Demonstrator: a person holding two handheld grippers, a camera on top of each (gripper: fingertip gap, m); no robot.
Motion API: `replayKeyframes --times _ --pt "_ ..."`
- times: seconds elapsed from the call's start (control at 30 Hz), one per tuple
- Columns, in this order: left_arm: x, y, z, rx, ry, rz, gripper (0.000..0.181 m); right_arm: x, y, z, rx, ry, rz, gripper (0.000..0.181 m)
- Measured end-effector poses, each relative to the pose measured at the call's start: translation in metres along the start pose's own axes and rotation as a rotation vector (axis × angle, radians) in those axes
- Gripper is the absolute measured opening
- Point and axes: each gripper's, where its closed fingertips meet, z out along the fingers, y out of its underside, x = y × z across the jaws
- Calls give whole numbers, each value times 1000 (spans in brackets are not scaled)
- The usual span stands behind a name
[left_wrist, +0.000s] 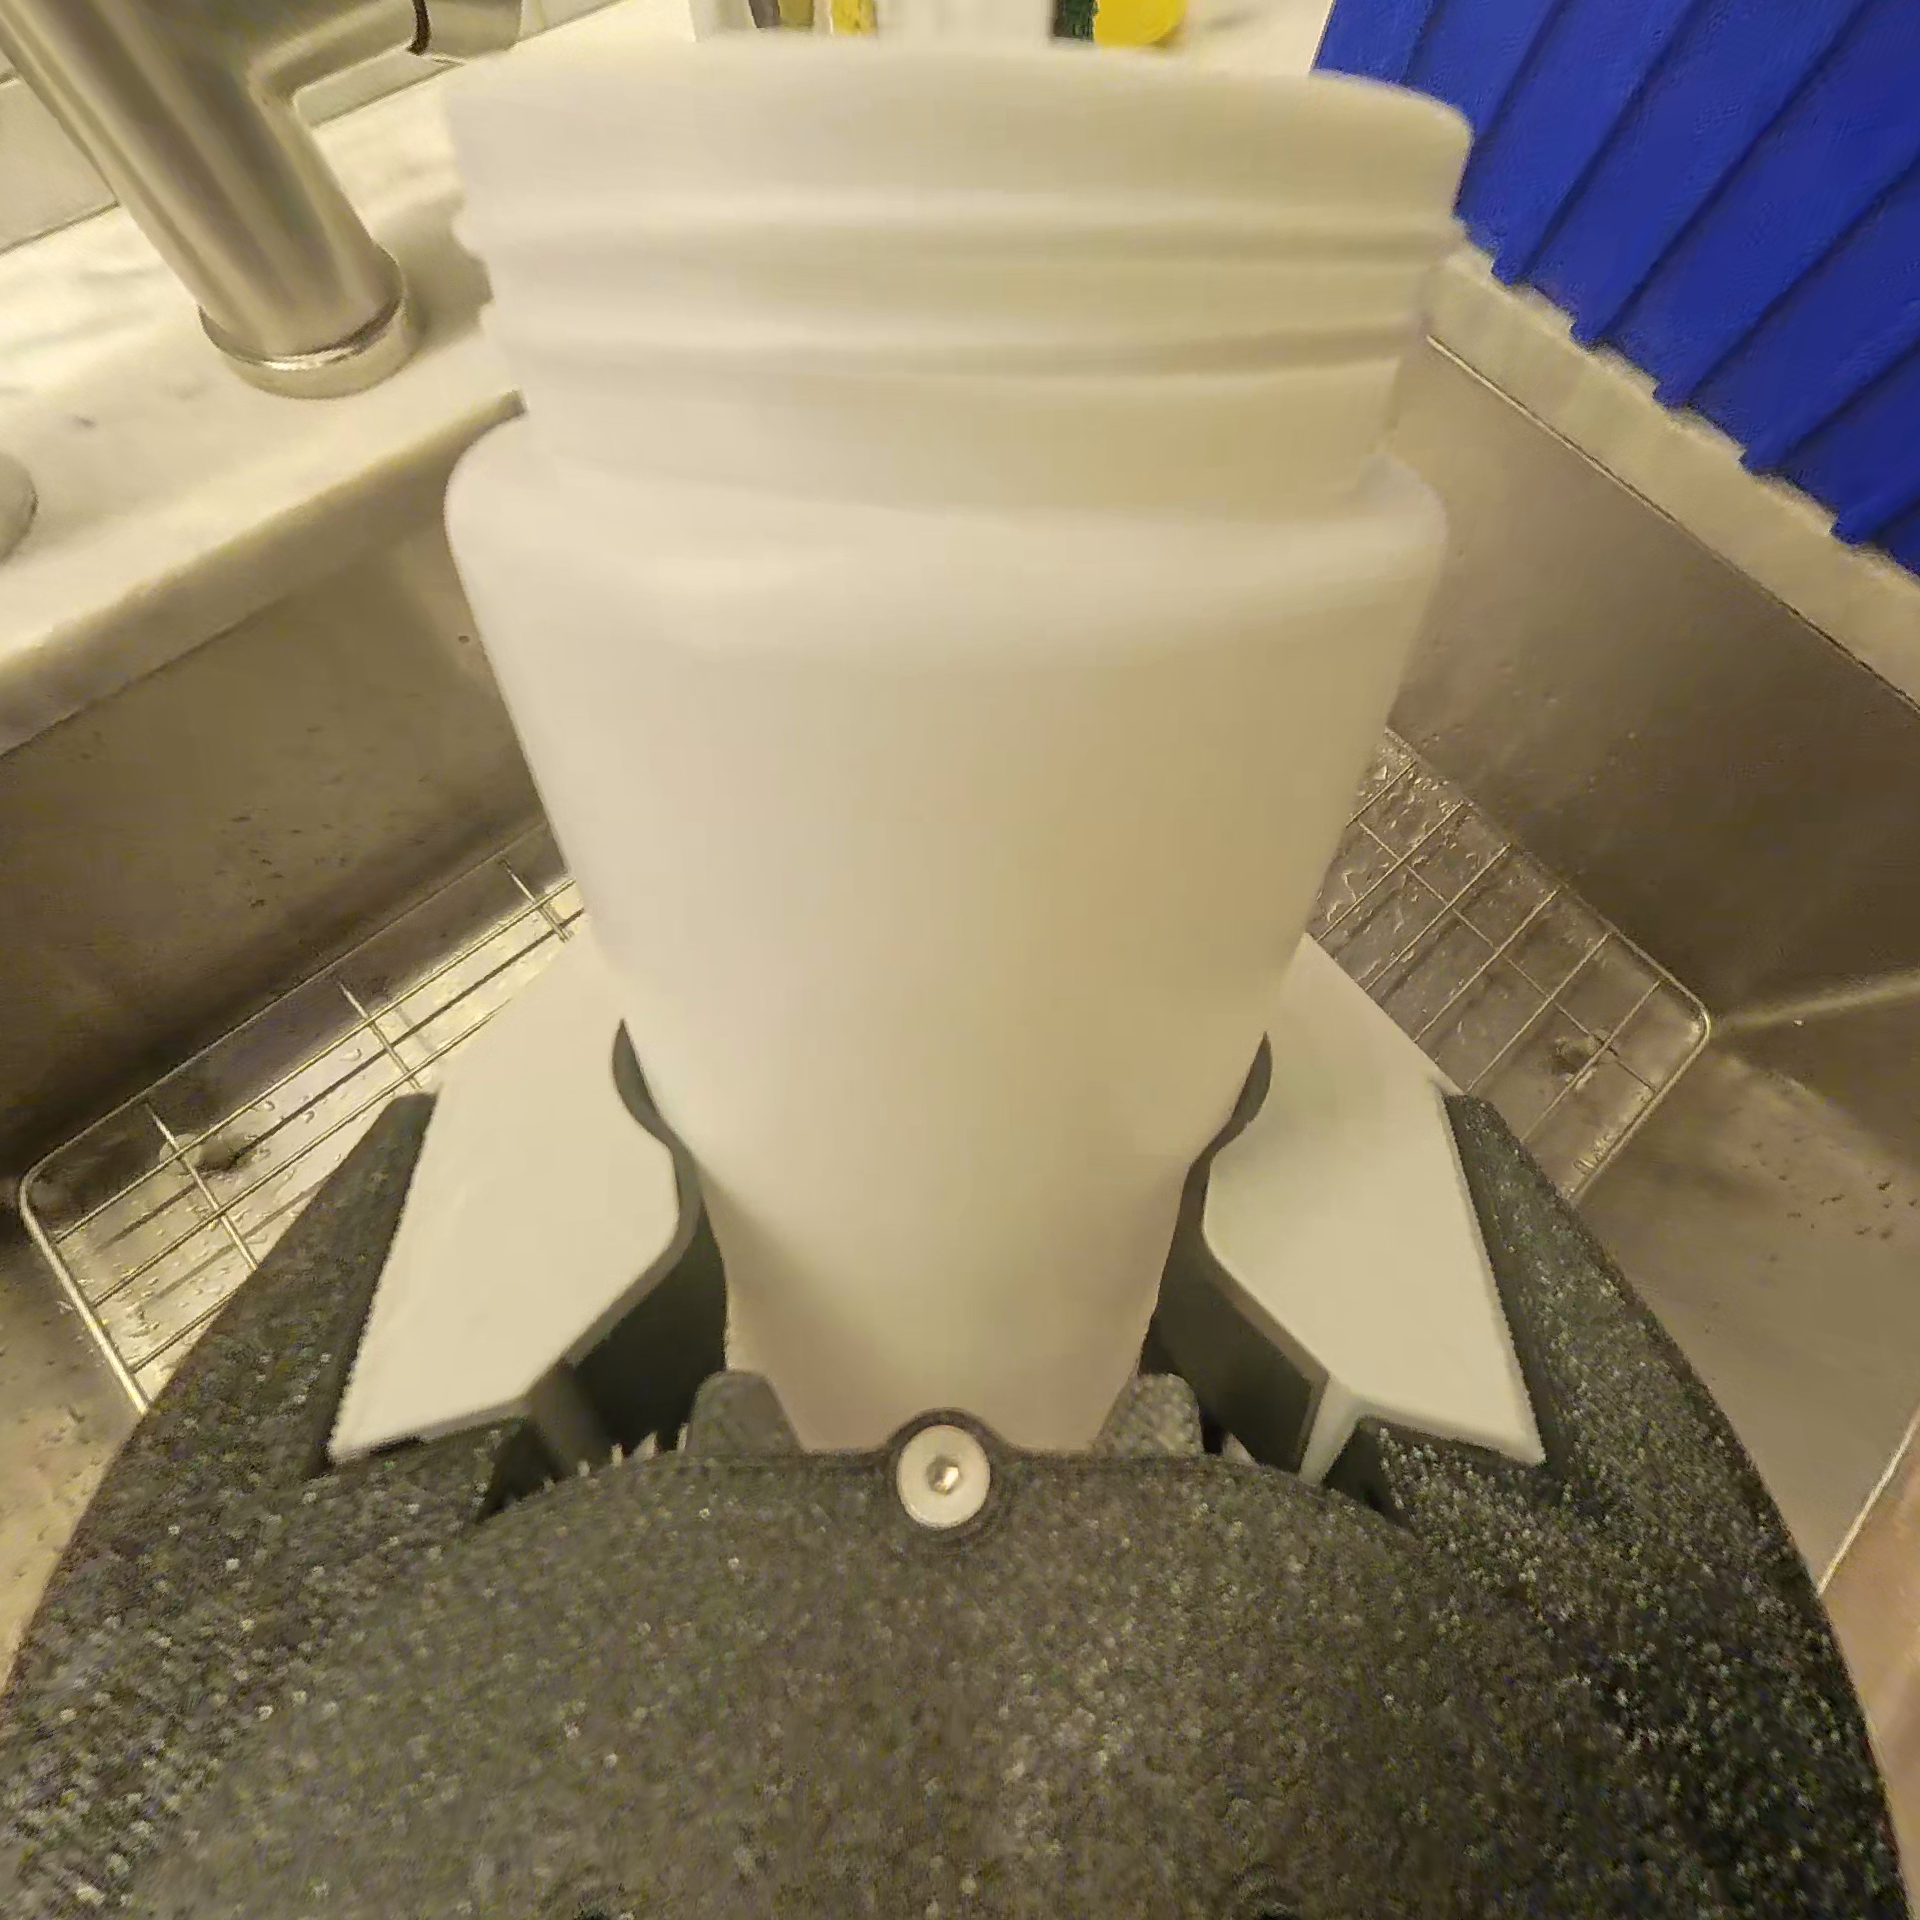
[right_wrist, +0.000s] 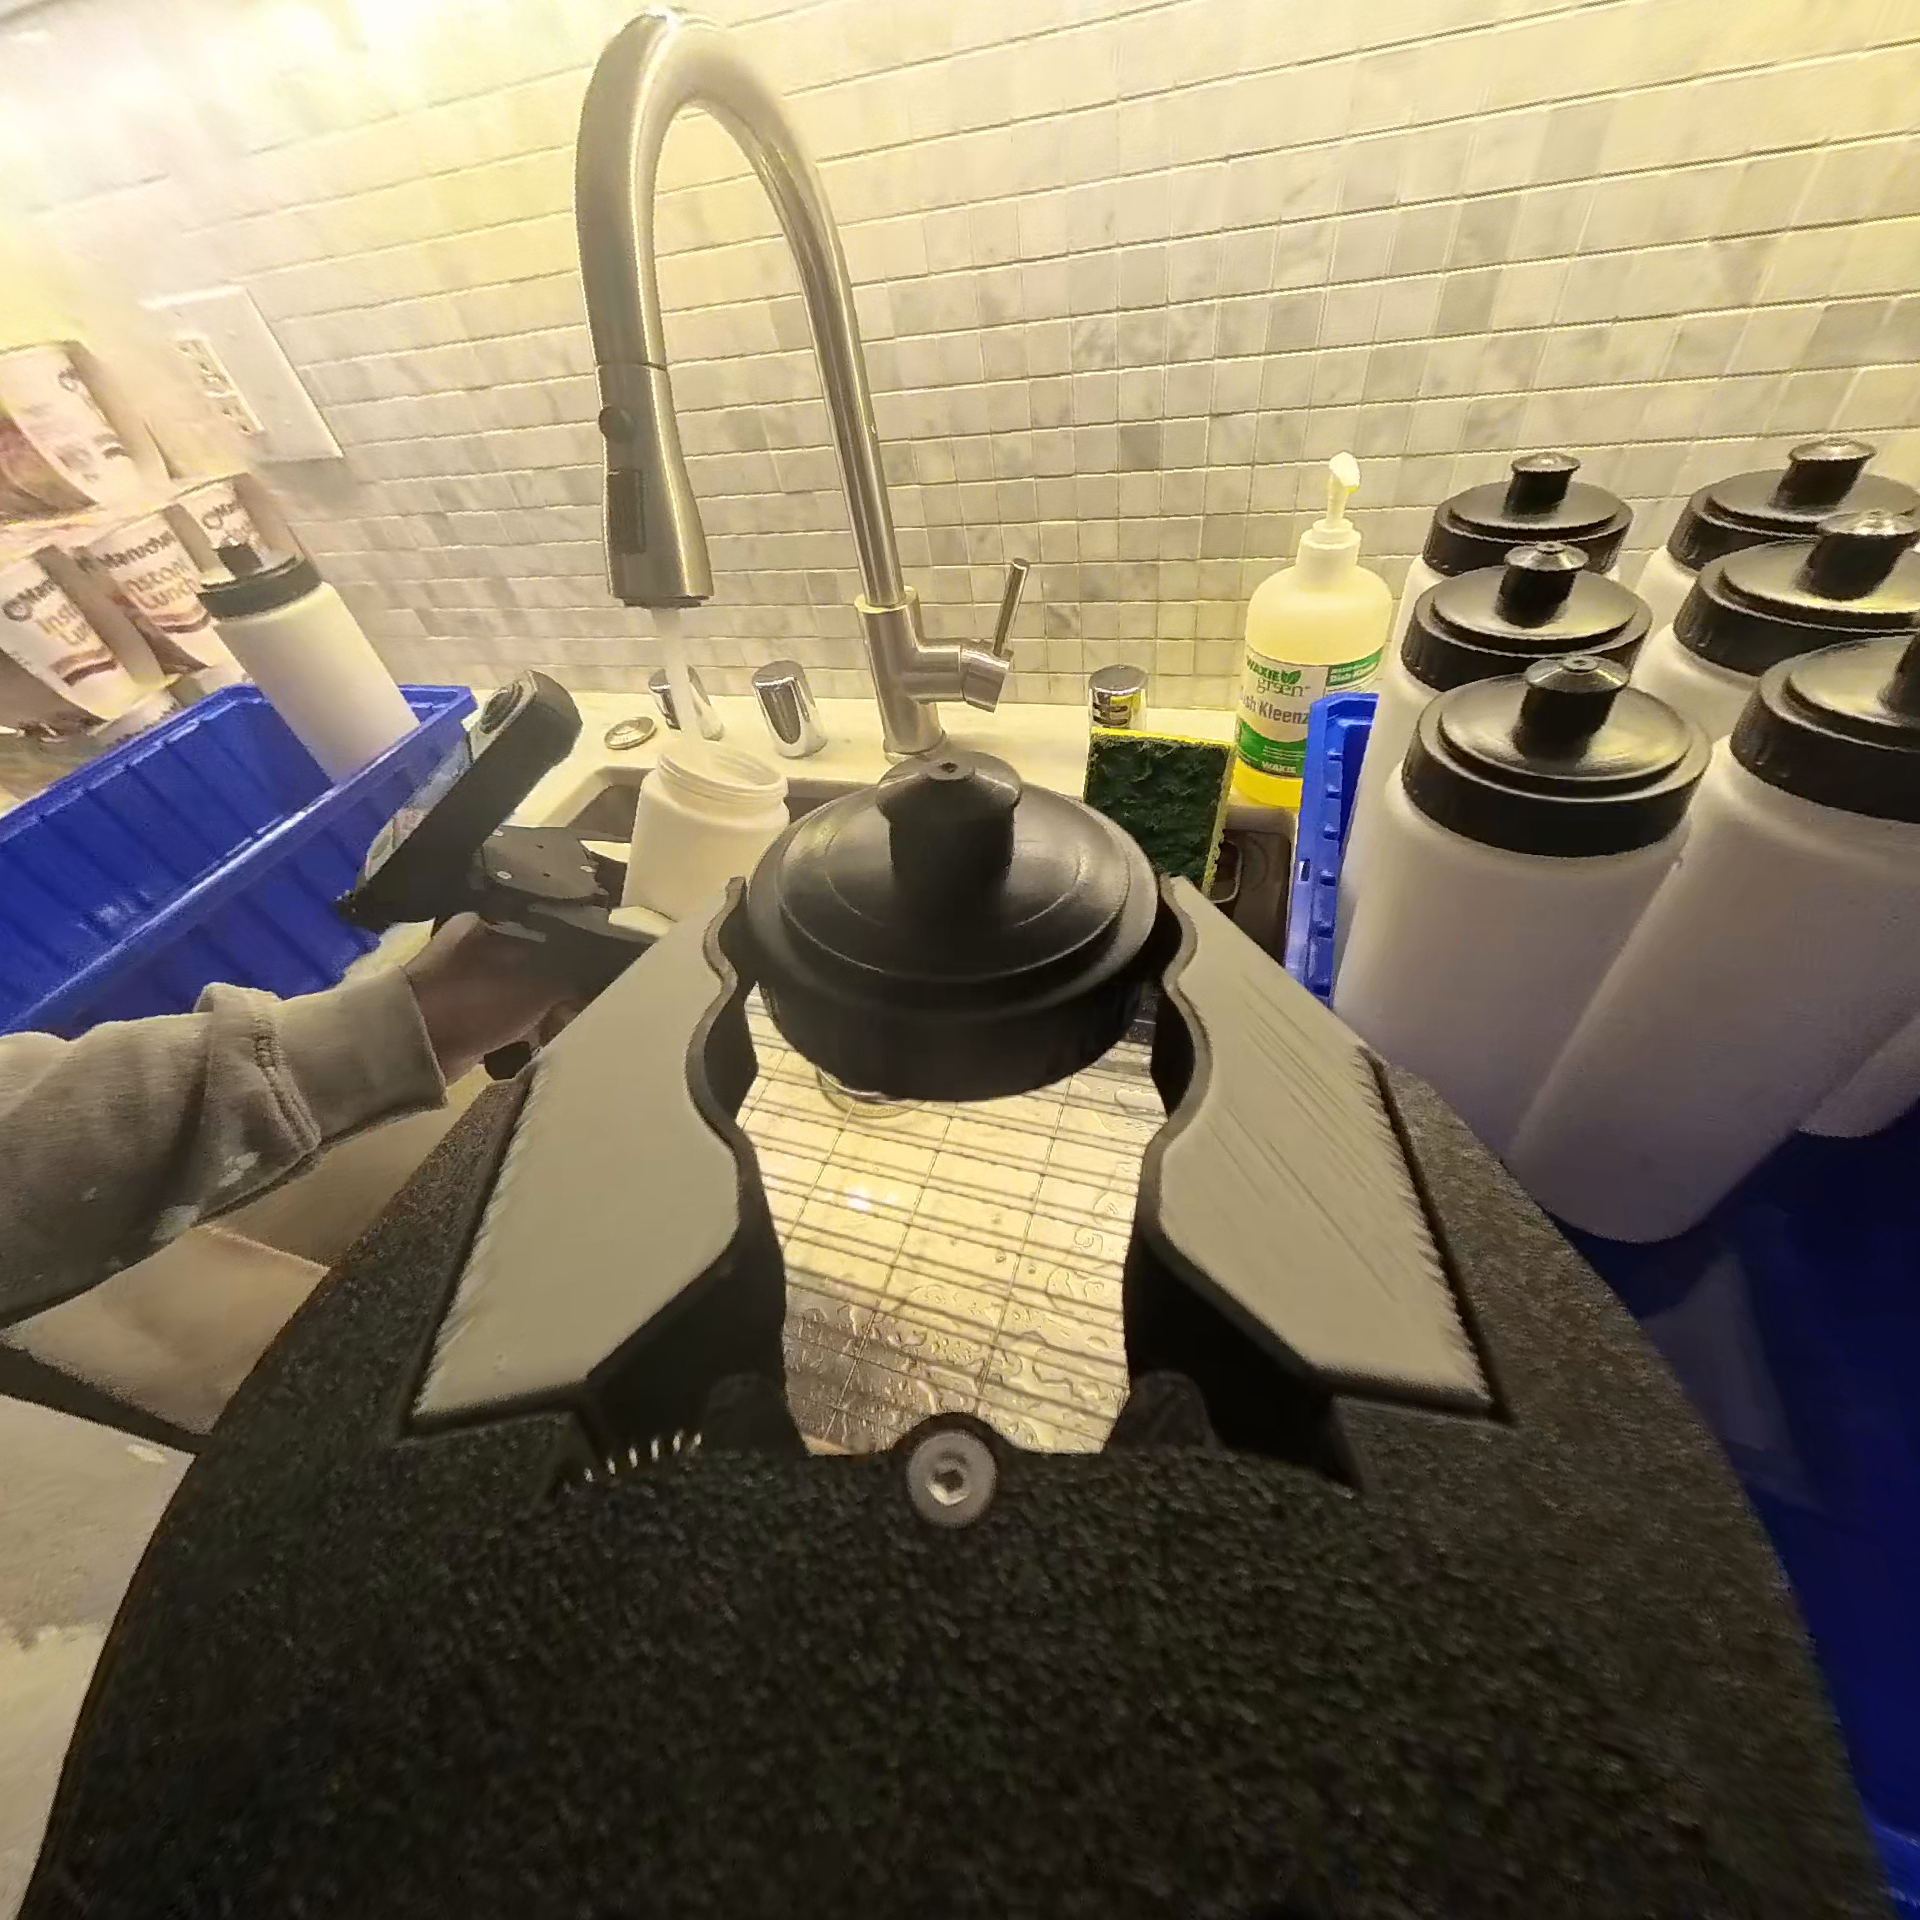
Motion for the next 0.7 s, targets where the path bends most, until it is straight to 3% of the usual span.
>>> replayKeyframes --times 0.7 --pt "1 -2 -1 20 27 -4 105 -6 -1 22 -20 -39 -46 77"
